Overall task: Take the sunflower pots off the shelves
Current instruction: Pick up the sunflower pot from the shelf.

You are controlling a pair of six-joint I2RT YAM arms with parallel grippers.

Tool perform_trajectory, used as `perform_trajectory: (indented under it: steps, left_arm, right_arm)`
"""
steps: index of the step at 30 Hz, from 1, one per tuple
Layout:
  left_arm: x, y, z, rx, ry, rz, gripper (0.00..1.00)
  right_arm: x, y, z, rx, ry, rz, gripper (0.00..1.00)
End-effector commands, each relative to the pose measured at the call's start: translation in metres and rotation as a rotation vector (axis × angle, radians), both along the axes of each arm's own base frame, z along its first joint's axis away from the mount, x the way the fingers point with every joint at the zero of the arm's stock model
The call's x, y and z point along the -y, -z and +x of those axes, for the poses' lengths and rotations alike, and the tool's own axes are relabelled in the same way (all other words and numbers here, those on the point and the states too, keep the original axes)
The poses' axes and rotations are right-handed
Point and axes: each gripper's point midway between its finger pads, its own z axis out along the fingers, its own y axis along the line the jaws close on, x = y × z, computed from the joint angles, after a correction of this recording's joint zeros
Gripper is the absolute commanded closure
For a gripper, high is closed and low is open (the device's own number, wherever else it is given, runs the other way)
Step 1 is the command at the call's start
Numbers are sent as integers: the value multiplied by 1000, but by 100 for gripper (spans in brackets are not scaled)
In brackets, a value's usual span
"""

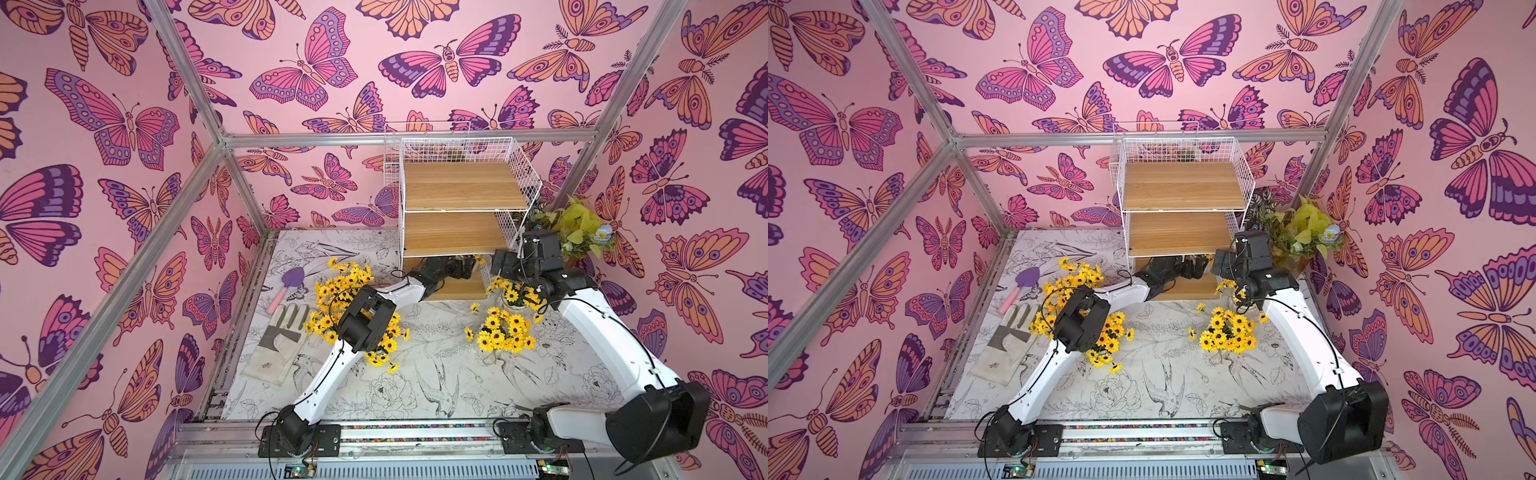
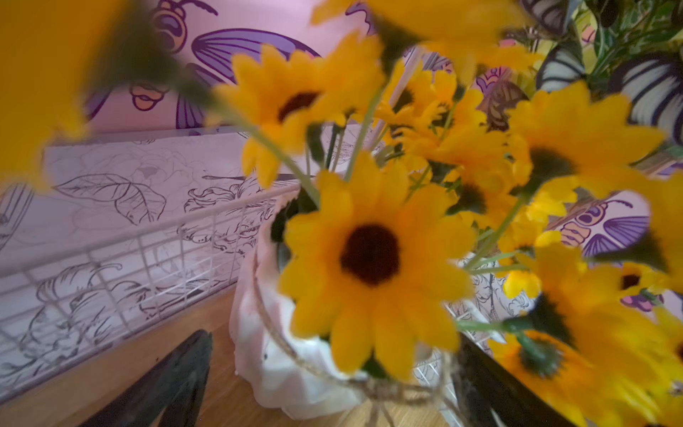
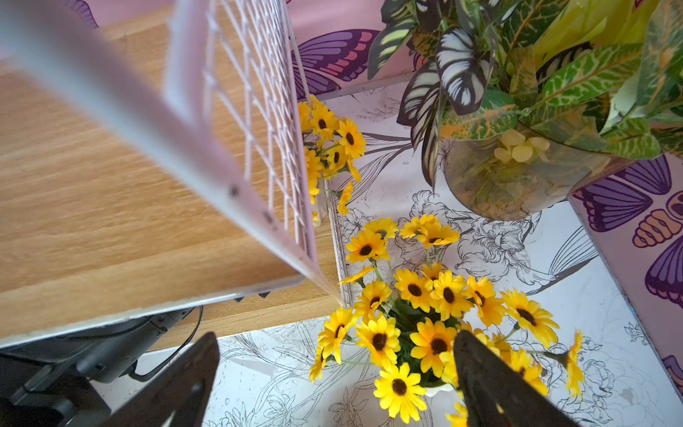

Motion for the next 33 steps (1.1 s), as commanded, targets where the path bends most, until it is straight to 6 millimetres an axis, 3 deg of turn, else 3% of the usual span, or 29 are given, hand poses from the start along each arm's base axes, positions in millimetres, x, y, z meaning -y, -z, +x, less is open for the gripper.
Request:
perform_trajectory:
  steps: [1, 6, 24, 33]
  left_arm:
    - [11, 12, -6, -3, 61, 63, 0]
    - [23, 14, -6, -21, 118, 79, 0]
    - [35, 14, -10, -31, 189, 70, 0]
    - [35, 14, -10, -32, 188, 71, 18]
  right_arm:
    - [-11, 0, 1, 2, -61, 5, 1]
    - [-15, 3, 3, -3, -70, 22, 1]
    - [-22, 11, 0, -25, -90, 63, 1]
    - [-22, 11, -5, -31, -94, 71, 1]
